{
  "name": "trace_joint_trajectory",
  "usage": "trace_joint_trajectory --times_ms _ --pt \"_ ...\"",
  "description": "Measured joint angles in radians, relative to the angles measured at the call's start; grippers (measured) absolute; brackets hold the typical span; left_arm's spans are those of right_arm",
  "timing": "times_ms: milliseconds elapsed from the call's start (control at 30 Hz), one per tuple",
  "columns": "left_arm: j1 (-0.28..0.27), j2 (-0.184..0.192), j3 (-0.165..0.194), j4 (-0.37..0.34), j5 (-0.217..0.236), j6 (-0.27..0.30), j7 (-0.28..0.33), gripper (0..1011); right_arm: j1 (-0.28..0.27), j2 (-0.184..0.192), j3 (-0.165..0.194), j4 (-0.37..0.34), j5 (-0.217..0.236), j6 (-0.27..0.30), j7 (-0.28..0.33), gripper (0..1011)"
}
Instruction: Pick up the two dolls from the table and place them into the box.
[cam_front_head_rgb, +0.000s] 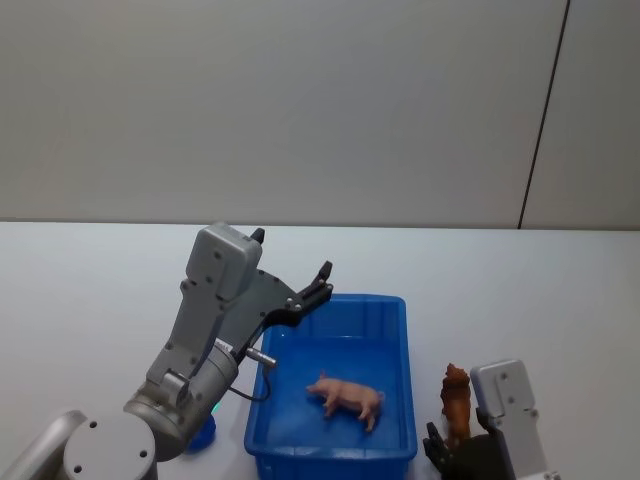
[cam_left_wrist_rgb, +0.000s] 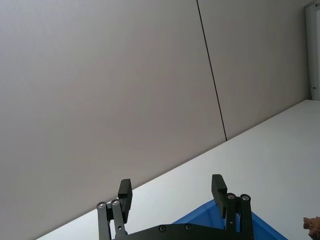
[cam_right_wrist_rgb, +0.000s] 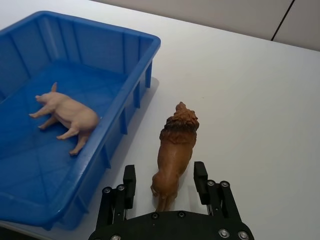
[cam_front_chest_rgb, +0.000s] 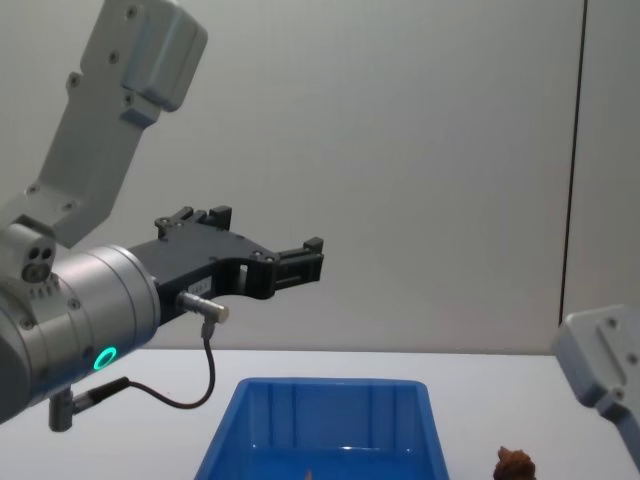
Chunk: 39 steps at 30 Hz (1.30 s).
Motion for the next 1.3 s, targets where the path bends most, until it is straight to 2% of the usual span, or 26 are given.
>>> trace_joint_trajectory --times_ms 100,167,233,267,300,467,733,933,1300 --pt "0.0 0.0 0.0 0.0 0.0 0.0 0.0 1001 0.004 -0.006 0.002 0.011 -0.004 0.002 -0.014 623" --pt "0.0 0.0 0.0 0.0 0.0 0.0 0.0 1001 0.007 -0.008 0.003 0.017 -0.006 0.002 -0.022 589" --pt "0.0 0.0 0.0 0.0 0.0 0.0 0.0 1001 0.013 -0.011 0.008 0.026 -0.007 0.002 -0.032 503" --pt "0.0 0.0 0.0 0.0 0.0 0.0 0.0 1001 0.015 -0.012 0.01 0.029 -0.007 0.002 -0.033 503" --pt "0.0 0.0 0.0 0.0 0.0 0.0 0.0 1001 0.02 -0.014 0.013 0.035 -0.008 0.002 -0.038 444" --pt "0.0 0.0 0.0 0.0 0.0 0.0 0.0 1001 0.035 -0.018 0.026 0.055 -0.008 -0.006 -0.045 316" --pt "0.0 0.0 0.0 0.0 0.0 0.0 0.0 1001 0.053 -0.018 0.044 0.066 0.003 -0.04 -0.03 306" --pt "0.0 0.0 0.0 0.0 0.0 0.0 0.0 1001 0.062 -0.012 0.058 0.052 0.013 -0.082 0.009 306" --pt "0.0 0.0 0.0 0.0 0.0 0.0 0.0 1001 0.078 0.002 0.075 0.004 0.04 -0.143 0.133 306"
